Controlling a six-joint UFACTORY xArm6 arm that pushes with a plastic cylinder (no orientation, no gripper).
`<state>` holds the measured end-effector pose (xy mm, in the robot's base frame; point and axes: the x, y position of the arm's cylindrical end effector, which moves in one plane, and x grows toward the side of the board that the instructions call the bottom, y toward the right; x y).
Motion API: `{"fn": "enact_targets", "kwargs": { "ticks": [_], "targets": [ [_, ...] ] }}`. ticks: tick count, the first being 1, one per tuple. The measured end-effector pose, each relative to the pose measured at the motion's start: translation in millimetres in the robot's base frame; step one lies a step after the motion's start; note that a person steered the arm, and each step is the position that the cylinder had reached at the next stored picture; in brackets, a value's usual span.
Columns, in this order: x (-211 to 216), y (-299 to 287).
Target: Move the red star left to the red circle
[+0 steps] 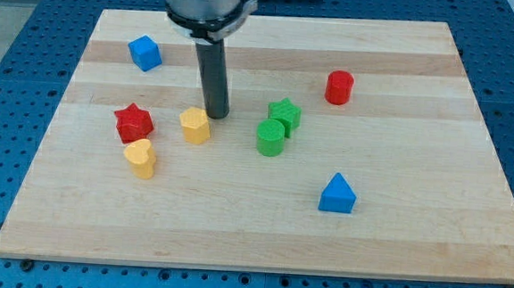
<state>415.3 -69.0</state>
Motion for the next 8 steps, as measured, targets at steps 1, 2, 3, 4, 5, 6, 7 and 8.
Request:
{"fn": "enact_targets", "kwargs": {
  "ticks": [1, 2, 3, 4, 5, 6, 7, 8],
  "targets": [
    [7, -8],
    [16, -35],
    [40, -41],
    [54, -41],
    [24, -41],
    [-30, -69],
    [-30, -145],
    [7, -194]
  ]
}}
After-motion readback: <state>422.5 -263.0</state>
